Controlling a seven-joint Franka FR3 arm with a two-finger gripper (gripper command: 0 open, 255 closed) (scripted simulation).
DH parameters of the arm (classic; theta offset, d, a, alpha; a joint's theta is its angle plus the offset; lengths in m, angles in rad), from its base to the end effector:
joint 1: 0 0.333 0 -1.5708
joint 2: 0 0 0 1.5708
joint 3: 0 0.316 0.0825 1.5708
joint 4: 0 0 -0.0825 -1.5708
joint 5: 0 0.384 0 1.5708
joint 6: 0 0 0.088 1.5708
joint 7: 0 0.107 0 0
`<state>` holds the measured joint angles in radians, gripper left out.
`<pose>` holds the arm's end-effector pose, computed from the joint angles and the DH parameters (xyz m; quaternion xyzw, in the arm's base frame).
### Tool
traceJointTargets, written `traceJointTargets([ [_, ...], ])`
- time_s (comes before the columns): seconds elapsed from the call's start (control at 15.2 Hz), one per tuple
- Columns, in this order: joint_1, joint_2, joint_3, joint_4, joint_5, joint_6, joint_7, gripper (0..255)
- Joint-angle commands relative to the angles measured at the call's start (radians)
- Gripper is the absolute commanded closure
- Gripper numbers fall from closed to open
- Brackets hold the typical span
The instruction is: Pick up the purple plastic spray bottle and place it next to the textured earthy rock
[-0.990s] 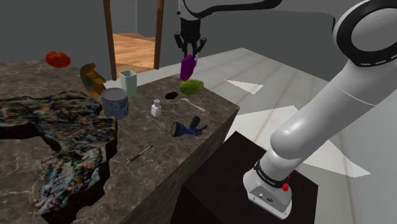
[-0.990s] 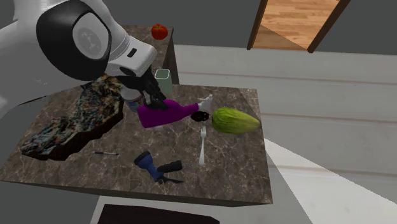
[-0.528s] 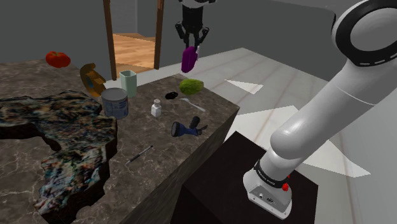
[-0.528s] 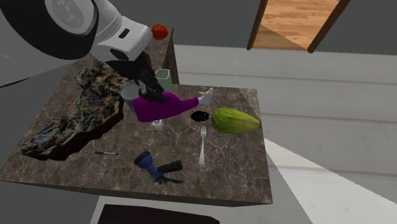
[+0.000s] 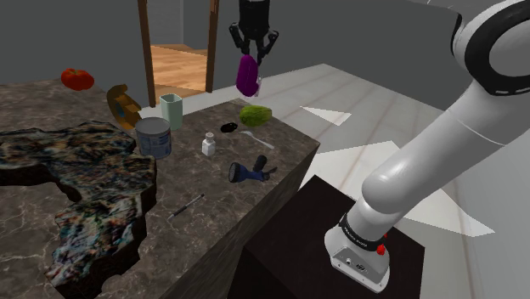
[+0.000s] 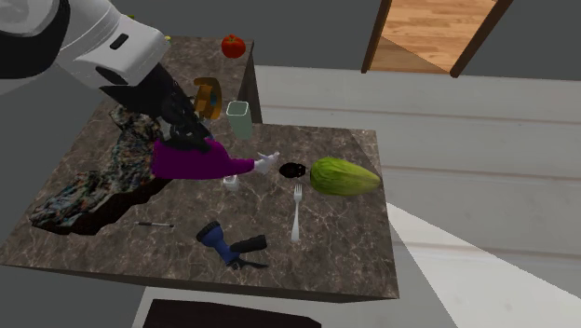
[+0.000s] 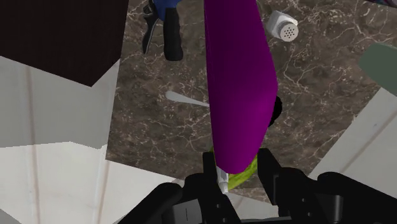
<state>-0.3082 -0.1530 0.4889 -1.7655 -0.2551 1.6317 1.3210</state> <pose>0.5087 0.0848 0.6143 0.8335 -0.5281 0.1109 0.1187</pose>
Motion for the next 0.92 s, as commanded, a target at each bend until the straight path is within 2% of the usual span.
traceJointTargets([
  [0.0,0.018,-0.028,0.019,-0.023,0.016,-0.011,0.033,255],
  [0.4,0.075,-0.082,0.092,-0.051,0.060,-0.062,0.146,255],
  [0.86,0.136,-0.093,0.200,-0.027,0.099,-0.131,0.301,255],
])
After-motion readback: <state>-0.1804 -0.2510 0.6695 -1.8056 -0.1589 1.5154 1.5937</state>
